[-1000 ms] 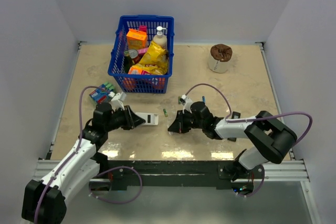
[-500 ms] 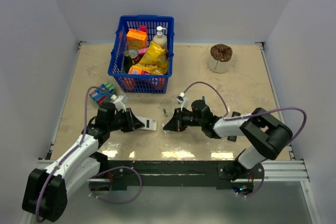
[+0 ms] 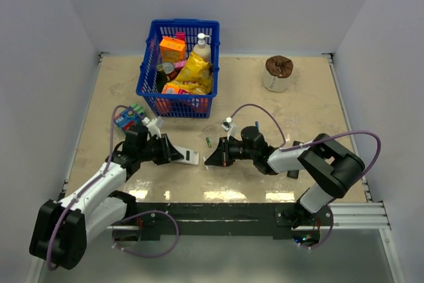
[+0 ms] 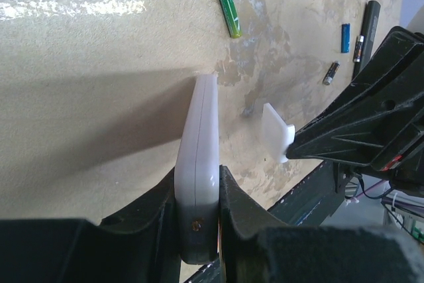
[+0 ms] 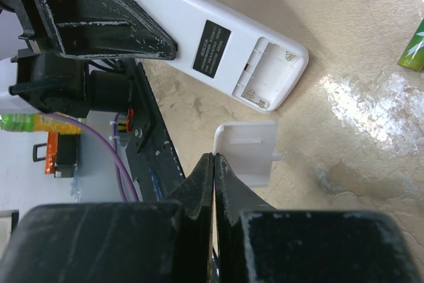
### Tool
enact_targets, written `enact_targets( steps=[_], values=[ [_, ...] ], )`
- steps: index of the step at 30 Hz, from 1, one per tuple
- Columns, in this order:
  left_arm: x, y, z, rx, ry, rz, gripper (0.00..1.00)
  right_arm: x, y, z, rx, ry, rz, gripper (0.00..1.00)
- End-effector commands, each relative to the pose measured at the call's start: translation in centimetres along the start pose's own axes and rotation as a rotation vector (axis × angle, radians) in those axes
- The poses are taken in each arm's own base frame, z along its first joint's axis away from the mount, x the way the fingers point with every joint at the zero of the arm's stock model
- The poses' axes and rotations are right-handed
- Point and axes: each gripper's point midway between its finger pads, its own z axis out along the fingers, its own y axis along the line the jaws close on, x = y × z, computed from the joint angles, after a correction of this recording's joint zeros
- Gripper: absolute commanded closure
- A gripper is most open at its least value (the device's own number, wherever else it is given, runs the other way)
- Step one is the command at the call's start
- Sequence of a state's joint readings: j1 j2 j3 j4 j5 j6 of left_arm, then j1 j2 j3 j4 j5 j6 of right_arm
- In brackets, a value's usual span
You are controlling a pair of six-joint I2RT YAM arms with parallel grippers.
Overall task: Load the batteries into the remote control
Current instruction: Place the battery cover at the center of the board.
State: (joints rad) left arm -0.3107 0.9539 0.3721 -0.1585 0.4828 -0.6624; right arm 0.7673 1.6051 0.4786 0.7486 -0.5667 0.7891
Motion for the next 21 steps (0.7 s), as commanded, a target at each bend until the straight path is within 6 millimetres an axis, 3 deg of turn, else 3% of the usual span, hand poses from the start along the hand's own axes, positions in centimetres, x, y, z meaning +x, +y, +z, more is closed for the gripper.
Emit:
enact_targets(
  steps=[1,8,21],
  values=[
    [0.9,1.0,-0.1,-0.05,0.039,-0.002,0.94,-1.8,0.6,0.1,-0.01,-0.056,-0.025,1.0],
    [-0.4,-0.6,-0.9,0.005,-0.026,0.046,0.97,-1.3,-1.8,-0.8,-0.001,-0.081,0.076,1.0],
    [-0.6,-1.0,-1.0,0.021,-0.031,0.064,1.0,-0.2,-5.9,-3.2,0.091,-0.109,0.161,1.0]
  ],
)
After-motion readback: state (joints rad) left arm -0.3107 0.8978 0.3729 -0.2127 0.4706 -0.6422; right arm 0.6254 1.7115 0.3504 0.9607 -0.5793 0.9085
